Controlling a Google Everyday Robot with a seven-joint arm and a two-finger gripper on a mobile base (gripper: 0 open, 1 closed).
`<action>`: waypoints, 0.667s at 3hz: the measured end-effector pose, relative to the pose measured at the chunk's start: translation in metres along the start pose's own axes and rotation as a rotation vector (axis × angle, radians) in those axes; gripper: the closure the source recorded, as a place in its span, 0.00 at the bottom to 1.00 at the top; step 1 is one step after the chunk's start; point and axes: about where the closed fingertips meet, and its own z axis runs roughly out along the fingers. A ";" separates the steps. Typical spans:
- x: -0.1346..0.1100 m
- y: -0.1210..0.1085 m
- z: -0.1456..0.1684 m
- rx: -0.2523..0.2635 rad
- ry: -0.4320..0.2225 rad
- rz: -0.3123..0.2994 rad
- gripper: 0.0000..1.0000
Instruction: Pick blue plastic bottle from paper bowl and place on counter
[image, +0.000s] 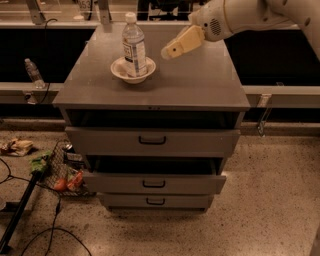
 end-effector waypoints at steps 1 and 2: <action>-0.008 -0.017 0.012 0.078 -0.041 0.019 0.00; -0.009 -0.017 0.014 0.079 -0.046 0.018 0.00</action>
Offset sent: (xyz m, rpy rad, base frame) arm 0.0149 0.0125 -0.0055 0.0125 -0.0114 -0.0418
